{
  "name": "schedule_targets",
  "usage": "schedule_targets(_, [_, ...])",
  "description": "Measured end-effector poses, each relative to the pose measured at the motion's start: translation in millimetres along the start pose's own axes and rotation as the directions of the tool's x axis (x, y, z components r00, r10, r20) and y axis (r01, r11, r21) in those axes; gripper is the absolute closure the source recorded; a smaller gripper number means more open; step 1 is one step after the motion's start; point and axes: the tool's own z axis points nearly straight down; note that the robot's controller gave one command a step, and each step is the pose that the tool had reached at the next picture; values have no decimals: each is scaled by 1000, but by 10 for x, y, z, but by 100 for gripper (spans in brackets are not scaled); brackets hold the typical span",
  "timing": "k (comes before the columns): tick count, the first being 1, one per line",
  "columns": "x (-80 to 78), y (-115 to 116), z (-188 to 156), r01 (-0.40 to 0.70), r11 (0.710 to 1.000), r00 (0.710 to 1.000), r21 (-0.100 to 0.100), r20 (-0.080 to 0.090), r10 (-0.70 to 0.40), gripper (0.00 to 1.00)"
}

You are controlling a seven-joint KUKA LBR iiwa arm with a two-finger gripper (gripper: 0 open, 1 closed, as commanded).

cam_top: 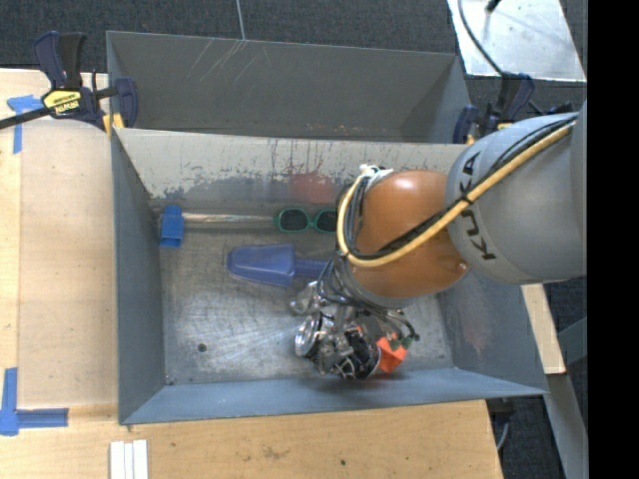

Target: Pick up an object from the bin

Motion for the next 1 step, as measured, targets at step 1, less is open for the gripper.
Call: schedule_targets(1, [0,-7,-212,-2,1000,1000,2,-3,2,100])
